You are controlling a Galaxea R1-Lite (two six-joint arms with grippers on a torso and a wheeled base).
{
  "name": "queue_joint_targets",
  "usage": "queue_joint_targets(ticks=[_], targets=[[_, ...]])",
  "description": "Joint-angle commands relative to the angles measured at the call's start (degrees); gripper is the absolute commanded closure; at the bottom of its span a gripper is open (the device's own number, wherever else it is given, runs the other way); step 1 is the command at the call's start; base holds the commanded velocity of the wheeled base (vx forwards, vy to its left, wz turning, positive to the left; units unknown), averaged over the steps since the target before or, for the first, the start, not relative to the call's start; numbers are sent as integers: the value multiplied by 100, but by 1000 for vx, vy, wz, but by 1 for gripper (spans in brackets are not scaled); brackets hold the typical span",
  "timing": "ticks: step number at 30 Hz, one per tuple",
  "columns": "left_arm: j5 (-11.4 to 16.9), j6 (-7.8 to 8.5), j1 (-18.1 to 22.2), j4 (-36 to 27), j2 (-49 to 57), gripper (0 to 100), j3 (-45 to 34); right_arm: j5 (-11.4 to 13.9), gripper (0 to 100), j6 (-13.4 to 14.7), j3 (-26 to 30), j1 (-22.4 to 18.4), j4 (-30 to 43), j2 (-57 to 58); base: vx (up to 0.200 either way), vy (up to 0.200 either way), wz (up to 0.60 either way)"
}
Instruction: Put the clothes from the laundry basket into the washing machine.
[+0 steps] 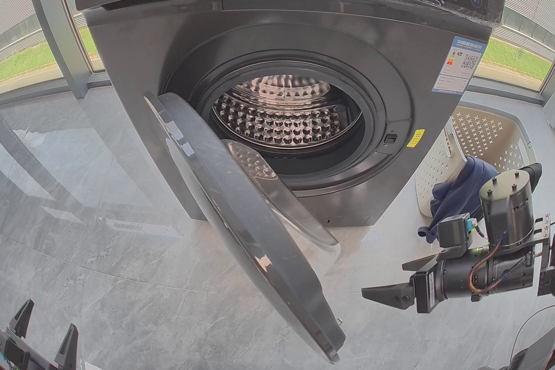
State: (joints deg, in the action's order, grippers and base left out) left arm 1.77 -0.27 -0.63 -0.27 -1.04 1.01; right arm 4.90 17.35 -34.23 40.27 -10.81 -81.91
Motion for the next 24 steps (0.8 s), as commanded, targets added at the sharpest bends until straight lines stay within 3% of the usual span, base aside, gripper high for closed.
queue_joint_targets(ticks=[1, 3, 13, 19, 24], targets=[[-1, 0, 2, 0, 77, 0, -92, -446, 0, 93, -321, -405, -167, -255, 0, 0, 0], [-1, 0, 2, 0, 77, 0, -92, -596, 0, 137, -550, -555, -202, -554, 0, 0, 0], [-1, 0, 2, 0, 77, 0, -92, -666, 0, 173, -1402, -678, -228, -1723, 0, 0, 0], [-1, 0, 2, 0, 77, 0, -92, -666, 0, 155, -1675, -572, -219, -2084, 0, 0, 0], [-1, 0, 2, 0, 77, 0, -92, -666, 0, 164, -1648, -230, -219, -2110, 0, 0, 0]])
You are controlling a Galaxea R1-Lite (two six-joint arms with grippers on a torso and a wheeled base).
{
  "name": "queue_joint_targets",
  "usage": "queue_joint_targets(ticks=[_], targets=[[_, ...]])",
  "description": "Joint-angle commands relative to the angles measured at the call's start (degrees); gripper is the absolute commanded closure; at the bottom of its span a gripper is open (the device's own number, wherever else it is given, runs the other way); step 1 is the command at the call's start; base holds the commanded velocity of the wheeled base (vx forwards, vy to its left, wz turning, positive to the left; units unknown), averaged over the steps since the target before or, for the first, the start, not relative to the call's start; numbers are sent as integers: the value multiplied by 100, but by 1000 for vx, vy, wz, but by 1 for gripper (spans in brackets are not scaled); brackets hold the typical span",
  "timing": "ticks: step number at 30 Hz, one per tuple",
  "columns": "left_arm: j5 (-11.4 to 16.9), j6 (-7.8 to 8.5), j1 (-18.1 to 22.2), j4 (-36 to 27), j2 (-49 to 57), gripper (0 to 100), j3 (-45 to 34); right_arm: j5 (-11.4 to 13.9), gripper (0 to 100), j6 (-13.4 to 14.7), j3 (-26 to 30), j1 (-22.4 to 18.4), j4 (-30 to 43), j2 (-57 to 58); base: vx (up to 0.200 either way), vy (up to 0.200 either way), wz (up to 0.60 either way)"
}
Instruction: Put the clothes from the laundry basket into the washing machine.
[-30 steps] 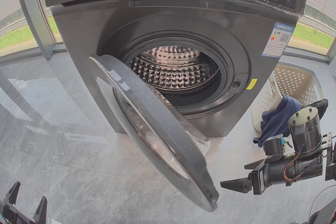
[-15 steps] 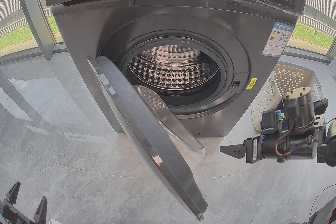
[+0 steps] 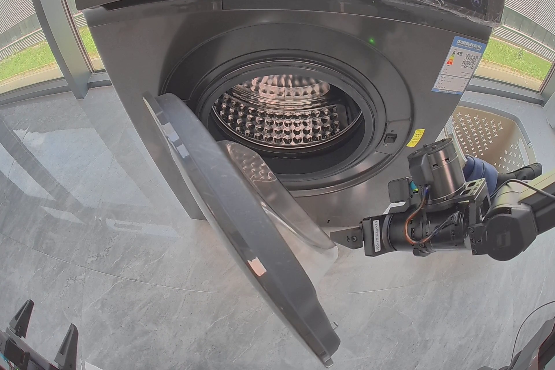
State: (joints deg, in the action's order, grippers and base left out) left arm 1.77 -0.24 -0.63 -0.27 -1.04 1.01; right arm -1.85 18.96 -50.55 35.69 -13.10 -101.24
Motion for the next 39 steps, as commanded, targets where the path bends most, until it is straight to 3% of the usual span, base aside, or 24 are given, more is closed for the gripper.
queue_joint_targets(ticks=[1, 9, 21, 27, 30, 39], targets=[[-1, -2, 2, 0, 77, 0, -92, 10, 0, 12, -16, 315, 10, -176, 0, 0, 0], [-1, -2, 2, 0, 77, 0, -92, 18, 0, 223, -86, 491, -8, -71, 0, 0, 0], [-1, -2, 2, 0, 77, 0, -92, 10, 0, 196, -271, 526, -474, -572, -200, 0, 0], [-1, -2, 2, 0, 77, 0, -92, 1, 0, 231, -429, 904, -518, -871, 0, 0, 0], [-1, -2, 2, 0, 77, 0, -92, -8, 0, 433, -614, 1133, -518, -976, 0, 0, 0], [-1, -2, 2, 0, 68, 0, -92, -8, 0, 592, -833, 1221, -606, -994, 0, 0, 0]])
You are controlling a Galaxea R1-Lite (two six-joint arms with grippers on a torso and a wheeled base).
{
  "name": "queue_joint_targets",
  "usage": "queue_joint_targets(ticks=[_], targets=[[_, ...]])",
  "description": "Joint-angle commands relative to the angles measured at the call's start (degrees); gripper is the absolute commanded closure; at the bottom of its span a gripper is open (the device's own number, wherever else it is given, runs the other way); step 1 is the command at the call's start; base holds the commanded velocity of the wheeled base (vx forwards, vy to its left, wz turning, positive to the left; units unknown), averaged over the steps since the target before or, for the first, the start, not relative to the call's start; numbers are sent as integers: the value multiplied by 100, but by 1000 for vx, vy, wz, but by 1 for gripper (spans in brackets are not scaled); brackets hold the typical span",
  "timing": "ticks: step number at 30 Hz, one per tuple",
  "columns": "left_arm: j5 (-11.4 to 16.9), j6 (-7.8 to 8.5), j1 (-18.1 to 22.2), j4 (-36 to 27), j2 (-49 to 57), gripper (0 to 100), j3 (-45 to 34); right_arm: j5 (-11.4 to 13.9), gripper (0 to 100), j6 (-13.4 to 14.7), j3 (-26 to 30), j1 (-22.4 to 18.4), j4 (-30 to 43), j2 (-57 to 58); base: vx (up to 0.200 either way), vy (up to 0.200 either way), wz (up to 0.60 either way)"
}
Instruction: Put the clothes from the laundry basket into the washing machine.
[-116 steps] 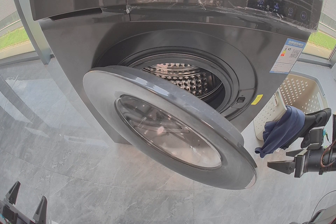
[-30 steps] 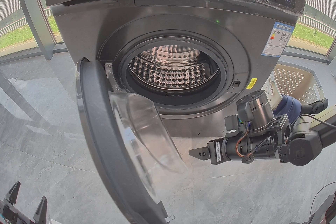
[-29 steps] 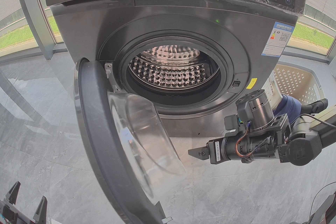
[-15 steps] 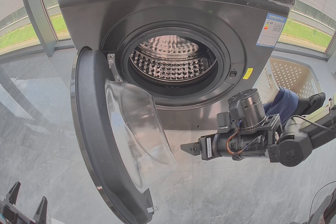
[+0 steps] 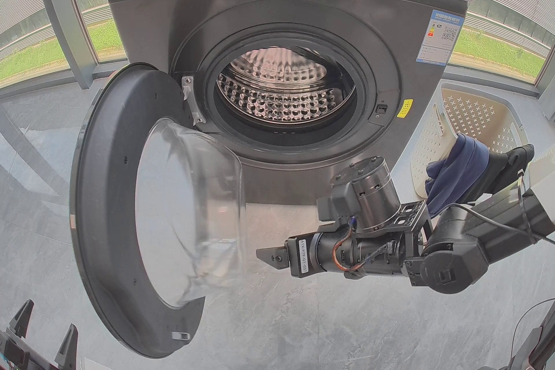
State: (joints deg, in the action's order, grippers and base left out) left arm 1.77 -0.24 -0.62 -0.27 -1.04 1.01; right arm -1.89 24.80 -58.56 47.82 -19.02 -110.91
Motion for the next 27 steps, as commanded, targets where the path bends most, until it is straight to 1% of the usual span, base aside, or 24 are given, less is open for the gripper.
queue_joint_targets(ticks=[1, 9, 11, 12, 15, 18, 21, 22, 23, 26, 27], targets=[[-1, -2, 1, 0, 68, 0, -92, -4, 0, -10, -6, -45, -172, -10, 0, 0, 0], [-1, -2, 1, 0, 77, 0, -92, -22, 0, -36, -138, -194, -199, -115, 0, 0, 0], [-1, -2, 1, 0, 77, 0, -92, -22, 0, -27, -191, -194, -208, -229, -200, 0, 0], [-1, -2, 1, 0, 77, 0, -92, -48, 0, -27, -208, -168, -208, -282, -200, 0, 0], [-1, -2, 1, 0, 77, 0, -92, -198, 0, -27, -349, -71, -216, -440, 0, 0, 0], [-1, -2, 1, 0, 77, 0, -92, -224, 0, -10, -577, 131, -216, -625, 0, 0, 0], [-1, -2, 1, 0, 77, 0, -92, -250, 0, -10, -727, 192, -216, -748, 0, 0, 0], [-1, -2, 1, 9, 77, 0, -92, -374, 0, -1, -920, 245, -216, -880, 0, 0, 0], [-1, -2, 1, 0, 77, 0, -92, -435, 0, 8, -1061, 298, -225, -976, 0, 0, 0], [-1, -2, 1, 0, 77, 0, -92, -435, 0, 17, -1131, 315, -225, -1029, 0, 0, 0], [-1, -2, 1, 9, 77, 0, -92, -444, 0, 25, -1368, 438, -348, -1205, 0, 0, 0]])
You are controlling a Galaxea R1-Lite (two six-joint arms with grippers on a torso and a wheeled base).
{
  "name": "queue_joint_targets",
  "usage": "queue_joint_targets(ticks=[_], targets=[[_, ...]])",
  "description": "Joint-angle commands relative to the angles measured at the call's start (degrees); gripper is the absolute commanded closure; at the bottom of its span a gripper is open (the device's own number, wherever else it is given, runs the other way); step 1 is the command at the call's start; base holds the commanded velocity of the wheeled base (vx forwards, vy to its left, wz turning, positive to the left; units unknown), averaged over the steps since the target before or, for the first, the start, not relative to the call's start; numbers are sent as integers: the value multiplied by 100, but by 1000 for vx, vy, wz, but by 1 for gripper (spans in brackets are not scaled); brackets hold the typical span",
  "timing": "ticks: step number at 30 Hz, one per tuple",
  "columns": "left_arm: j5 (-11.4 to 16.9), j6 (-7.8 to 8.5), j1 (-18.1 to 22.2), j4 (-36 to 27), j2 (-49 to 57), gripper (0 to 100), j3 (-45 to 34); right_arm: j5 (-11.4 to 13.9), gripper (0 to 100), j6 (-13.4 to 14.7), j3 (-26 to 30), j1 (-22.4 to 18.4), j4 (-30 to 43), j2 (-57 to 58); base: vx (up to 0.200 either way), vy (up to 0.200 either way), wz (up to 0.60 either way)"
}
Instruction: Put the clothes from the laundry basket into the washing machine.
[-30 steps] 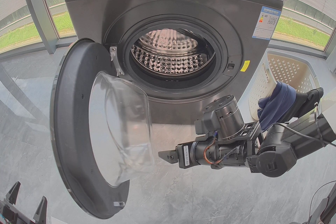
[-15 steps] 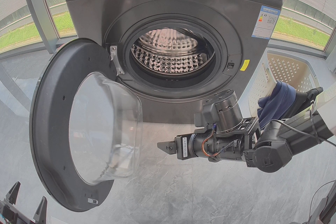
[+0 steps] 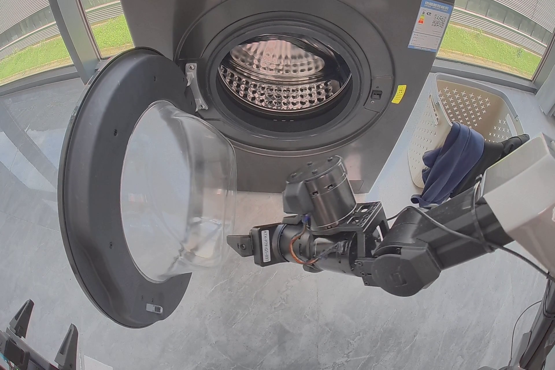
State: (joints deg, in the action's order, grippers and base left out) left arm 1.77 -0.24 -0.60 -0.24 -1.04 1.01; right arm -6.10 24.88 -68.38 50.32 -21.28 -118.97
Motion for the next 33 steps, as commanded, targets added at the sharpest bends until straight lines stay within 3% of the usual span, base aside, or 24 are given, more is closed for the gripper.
queue_joint_targets(ticks=[1, 5, 12, 21, 28, 33], targets=[[-1, -2, -2, -2, 77, 0, -92, -23, 0, 43, -466, 241, -253, -496, 0, 0, 0], [-1, -2, -2, -2, 77, 0, -92, -217, 0, 149, -844, 452, -877, -900, 0, 0, 0], [-1, -2, 16, -2, 86, 0, -92, -305, 0, 386, -1143, 373, -965, -803, 0, 0, 0], [-1, -2, 16, -2, 86, 0, -92, -313, 0, 263, -703, 4, -798, -496, 0, 0, 0], [-1, -2, 16, -2, 86, 0, -92, -524, 0, 237, -1257, 197, -719, -1225, 0, 0, 0], [-1, -2, 16, -2, 86, 0, -92, -542, 0, 245, -1644, 311, -754, -1568, 0, 0, 0]])
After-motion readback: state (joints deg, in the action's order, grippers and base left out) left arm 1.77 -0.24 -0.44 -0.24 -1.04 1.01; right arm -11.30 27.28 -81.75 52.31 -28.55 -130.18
